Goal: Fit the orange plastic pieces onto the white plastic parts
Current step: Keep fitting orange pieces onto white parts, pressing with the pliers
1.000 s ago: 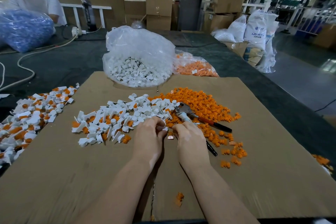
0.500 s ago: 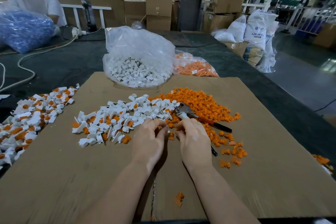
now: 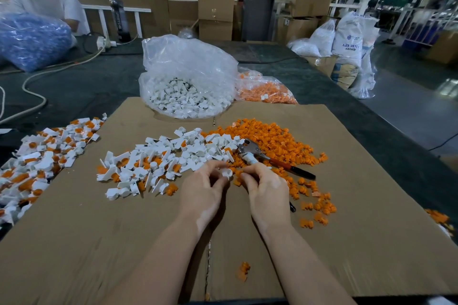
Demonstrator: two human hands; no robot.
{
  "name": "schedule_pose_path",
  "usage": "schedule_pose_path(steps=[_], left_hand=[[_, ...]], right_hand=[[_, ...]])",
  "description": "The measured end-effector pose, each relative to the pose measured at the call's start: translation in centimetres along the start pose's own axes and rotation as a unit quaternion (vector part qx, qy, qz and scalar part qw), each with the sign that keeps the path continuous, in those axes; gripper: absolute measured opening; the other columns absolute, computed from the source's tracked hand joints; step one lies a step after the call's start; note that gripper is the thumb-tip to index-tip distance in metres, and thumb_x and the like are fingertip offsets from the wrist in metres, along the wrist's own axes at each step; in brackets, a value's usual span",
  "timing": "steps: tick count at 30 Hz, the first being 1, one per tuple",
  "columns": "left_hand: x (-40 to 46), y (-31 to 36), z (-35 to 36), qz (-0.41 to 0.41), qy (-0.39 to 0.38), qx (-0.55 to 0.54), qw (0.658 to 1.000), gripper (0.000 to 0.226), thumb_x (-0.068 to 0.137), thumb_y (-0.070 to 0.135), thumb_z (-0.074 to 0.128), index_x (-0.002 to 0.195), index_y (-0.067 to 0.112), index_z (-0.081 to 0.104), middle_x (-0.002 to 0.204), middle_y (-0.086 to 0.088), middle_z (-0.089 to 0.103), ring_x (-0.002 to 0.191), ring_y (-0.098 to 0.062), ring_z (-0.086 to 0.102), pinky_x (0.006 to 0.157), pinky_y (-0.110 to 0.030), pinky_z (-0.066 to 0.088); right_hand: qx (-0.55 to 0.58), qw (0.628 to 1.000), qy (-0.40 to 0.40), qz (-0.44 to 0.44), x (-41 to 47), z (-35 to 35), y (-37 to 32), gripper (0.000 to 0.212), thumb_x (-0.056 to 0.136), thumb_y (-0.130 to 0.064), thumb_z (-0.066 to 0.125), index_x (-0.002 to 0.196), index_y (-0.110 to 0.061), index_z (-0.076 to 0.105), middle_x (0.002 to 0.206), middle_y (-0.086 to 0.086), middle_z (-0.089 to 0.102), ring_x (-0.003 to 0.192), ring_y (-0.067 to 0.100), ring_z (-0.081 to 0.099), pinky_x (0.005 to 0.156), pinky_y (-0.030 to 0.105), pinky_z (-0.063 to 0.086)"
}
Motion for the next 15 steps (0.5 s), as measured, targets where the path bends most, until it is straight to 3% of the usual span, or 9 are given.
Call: schedule_pose_path(steps=[4,15], left_hand=[[0.01,-0.04,-0.07,0.000,-0.004,-0.010,1.000,0.028,0.089,0.016,0.059,0.115,0.027,0.061,0.075,0.012,0.058,0.073,0.000,0.053,0.063,-0.001,0.035],[-0.15,0.25,-0.09,0.001,-0.042,-0.025,0.999,0.020,0.089,0.013,0.059,0.104,0.025,0.063,0.074,0.008,0.059,0.068,-0.003,0.053,0.058,-0.003,0.036]], right_hand=[[-0.006,1.000,-0.006,0.001,0.01,0.16,0.08,0.010,0.088,-0.020,0.062,0.092,-0.012,0.067,0.086,-0.002,0.068,0.083,0.014,0.061,0.078,0.034,0.048],[-0.099,0.993,-0.025,-0.054,-0.15,0.75,-0.25,0.016,0.091,-0.027,0.057,0.085,-0.012,0.061,0.080,-0.001,0.063,0.077,0.014,0.055,0.064,0.024,0.038]])
Point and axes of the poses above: each hand's wrist, its own x-axis towards the middle knuckle, its own z-axis out of the palm, y = z × x, the point moved 4 cm from there along x, towards the middle knuckle
